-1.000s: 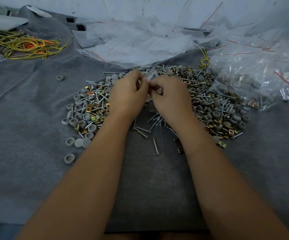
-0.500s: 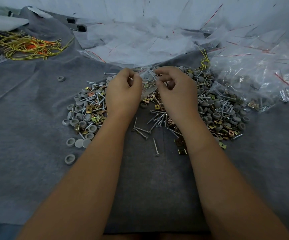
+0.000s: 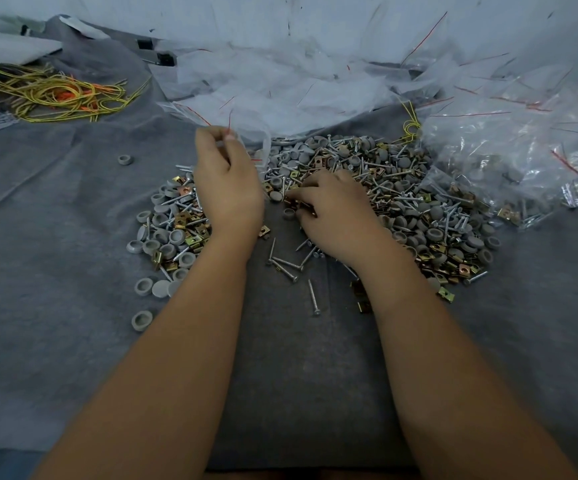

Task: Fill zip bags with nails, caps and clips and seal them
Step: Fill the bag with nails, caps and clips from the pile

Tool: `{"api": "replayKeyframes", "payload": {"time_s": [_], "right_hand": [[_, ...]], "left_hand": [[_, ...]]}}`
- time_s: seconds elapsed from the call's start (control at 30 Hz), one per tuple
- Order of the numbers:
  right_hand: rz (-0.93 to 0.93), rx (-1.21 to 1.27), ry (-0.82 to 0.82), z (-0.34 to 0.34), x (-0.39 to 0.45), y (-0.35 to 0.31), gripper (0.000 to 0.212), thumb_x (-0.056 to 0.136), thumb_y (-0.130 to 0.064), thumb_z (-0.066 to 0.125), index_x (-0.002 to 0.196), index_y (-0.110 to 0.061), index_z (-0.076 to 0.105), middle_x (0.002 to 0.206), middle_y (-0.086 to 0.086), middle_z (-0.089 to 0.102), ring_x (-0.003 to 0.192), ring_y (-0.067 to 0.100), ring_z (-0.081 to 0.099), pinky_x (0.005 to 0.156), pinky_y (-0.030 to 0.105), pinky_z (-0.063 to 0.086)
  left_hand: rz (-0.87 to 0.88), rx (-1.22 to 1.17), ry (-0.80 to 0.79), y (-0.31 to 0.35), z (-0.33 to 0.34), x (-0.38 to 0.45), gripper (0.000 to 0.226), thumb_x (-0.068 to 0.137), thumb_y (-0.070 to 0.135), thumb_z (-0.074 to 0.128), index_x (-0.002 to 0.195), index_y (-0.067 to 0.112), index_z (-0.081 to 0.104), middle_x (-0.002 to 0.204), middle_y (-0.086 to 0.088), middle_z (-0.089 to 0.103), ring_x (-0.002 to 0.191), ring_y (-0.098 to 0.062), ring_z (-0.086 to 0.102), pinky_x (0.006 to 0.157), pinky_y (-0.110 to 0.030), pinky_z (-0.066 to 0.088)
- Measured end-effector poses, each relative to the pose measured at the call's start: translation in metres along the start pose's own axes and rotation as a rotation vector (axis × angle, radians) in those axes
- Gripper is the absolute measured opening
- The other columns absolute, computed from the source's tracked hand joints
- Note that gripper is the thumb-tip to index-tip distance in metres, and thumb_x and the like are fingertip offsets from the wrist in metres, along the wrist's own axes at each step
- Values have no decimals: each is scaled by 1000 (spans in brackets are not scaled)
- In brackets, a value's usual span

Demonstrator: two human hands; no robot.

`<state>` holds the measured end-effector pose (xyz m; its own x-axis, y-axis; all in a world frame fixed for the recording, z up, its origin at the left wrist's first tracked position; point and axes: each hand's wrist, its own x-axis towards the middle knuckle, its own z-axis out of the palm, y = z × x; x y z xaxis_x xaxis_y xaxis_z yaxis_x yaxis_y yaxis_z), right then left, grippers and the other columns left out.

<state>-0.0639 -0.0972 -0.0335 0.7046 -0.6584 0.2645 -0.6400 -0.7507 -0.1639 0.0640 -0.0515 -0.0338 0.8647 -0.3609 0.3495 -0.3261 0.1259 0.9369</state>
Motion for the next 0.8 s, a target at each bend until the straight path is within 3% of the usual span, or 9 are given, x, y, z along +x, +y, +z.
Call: {"api": "replayKeyframes", "payload": {"time_s": [0.23,0.4,0.6,0.8], "right_hand": [[30,70,17,-4,0,-2,22,86,-25,65,107,-28,70,113,1,58,111,26,43,91,36,33],[32,-21,27,-4,0,-1,26,90,-28,62,114,-22,69,121,1,56,115,25,43,96,38,37],[81,-98,60,-8,-1,-1,28,89,-43,63,109,-27,73,119,1,57,116,26,43,100,41,36],[39,-53,138,-6,0,-2,27,98,-30,49,105,-15,70,109,3,61,108,24,48,93,37,34]], "left_hand": [[-8,-46,-45,-2,2,-2,9,99,17,43,93,19,50,68,12,51,48,3,44,50,-21,32],[9,-33,-59,-2,3,-2,10,98,18,44,92,19,51,67,11,51,46,3,43,48,-20,31],[41,-52,-102,-4,4,-3,11,98,16,44,89,20,50,58,11,46,43,2,40,44,-16,30],[50,-42,-161,-4,3,-4,16,96,18,45,84,26,50,57,10,46,46,-2,39,48,-25,34]]}}
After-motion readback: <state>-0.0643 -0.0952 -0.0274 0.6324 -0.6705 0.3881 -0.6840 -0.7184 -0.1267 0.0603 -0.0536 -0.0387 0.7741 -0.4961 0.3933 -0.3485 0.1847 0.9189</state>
